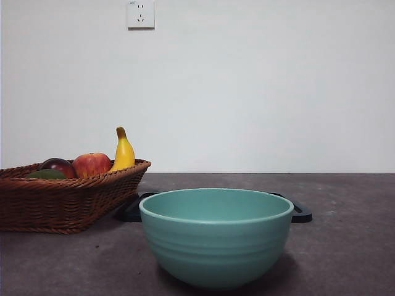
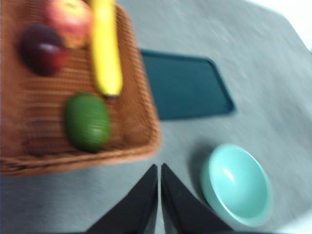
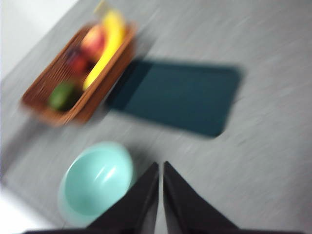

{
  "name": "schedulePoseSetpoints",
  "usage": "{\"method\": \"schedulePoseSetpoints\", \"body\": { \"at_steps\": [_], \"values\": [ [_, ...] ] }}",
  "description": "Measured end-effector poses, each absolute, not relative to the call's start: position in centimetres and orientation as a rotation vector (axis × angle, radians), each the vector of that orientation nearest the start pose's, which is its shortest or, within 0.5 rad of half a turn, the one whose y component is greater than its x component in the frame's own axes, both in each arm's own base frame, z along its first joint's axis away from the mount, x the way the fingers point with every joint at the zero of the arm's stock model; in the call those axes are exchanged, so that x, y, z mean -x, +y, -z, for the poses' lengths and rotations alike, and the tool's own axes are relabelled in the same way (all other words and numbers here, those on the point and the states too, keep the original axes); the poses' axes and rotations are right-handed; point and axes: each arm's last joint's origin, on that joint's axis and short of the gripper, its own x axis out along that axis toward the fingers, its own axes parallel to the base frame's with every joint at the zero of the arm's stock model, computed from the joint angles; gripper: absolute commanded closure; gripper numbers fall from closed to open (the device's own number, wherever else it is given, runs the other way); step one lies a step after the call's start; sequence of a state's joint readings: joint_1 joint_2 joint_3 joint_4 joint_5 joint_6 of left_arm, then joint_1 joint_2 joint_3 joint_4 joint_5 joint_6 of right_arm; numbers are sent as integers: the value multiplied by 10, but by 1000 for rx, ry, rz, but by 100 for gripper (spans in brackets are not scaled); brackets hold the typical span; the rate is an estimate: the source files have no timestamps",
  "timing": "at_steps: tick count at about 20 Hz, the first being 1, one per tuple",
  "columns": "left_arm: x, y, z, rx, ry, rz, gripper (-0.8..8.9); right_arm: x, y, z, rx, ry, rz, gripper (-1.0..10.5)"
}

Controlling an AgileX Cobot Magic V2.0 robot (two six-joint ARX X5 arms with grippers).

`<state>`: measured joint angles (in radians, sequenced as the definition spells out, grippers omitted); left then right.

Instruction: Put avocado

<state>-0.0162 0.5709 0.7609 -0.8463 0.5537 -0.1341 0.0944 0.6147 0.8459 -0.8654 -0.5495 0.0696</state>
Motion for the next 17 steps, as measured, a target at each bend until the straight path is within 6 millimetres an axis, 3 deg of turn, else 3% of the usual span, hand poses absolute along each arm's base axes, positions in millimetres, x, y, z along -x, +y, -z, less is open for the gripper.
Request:
{"method": "schedulePoseSetpoints", "body": {
  "at_steps": [5,10,11,14,17],
  "values": [
    [-92,-23,-301,249,828,617,804,-101,42,-320,-106,778,-765,940],
    [-90,-25,-301,230,838,639,790,-99,51,-316,-49,820,-855,937],
    [-90,-25,-301,230,838,639,740,-99,51,-316,-47,818,-857,905],
    [-90,-25,-301,230,838,639,457,-99,51,-316,-45,818,-858,629],
    [-90,-25,-301,231,838,638,408,-99,51,-316,-45,818,-858,594]
  ]
}}
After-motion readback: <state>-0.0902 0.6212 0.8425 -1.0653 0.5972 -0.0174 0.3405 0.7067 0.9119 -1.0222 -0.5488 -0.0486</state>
